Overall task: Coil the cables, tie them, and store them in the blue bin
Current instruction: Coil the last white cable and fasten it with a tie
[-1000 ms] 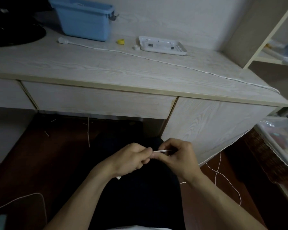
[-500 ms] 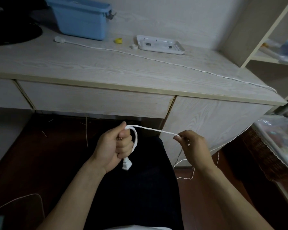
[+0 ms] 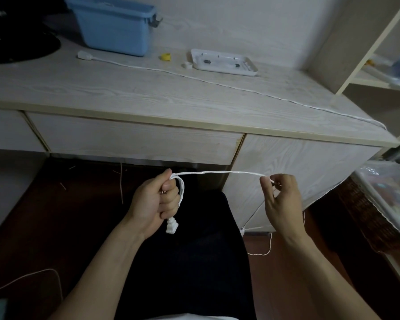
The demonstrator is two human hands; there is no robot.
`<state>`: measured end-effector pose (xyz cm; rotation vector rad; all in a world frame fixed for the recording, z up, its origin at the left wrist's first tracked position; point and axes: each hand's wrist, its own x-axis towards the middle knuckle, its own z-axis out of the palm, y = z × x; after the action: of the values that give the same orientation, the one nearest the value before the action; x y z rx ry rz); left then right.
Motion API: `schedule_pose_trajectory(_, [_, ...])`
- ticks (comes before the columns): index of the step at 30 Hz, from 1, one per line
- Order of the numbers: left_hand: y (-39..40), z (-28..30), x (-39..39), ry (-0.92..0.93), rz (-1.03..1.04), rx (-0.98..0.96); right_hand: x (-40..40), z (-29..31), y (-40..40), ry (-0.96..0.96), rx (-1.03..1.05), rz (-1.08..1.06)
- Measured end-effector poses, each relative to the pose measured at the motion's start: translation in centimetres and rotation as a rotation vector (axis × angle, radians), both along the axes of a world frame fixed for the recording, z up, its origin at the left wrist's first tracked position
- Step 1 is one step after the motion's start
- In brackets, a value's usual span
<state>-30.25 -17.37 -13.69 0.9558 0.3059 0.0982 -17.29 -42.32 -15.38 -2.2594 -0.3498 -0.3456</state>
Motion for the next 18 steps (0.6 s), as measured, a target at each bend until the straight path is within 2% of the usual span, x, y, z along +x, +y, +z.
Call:
schedule_pose_trajectory(4, [0.2, 0.2, -0.2, 0.053, -0.089, 0.024, -0.2, 0.5, -0.1, -0.073, -0.053, -0.004])
schedule_pose_trajectory(9, [-0.5, 0.3, -0.2, 0.079, -0.078, 0.027, -0.9, 0.4, 0.4, 0.016, -0.115, 0.048])
schedule_pose_trajectory(14, [-0.8, -0.4, 0.1, 0.089, -0.071, -0.187, -0.9, -0.7, 0.8, 0.266, 0.111, 0.169])
schedule_pose_trajectory(18, [-0.4, -0.6, 0.5, -0.017, 0.055, -0.482, -1.3, -0.9, 1.0, 0.307, 0.084, 0.302])
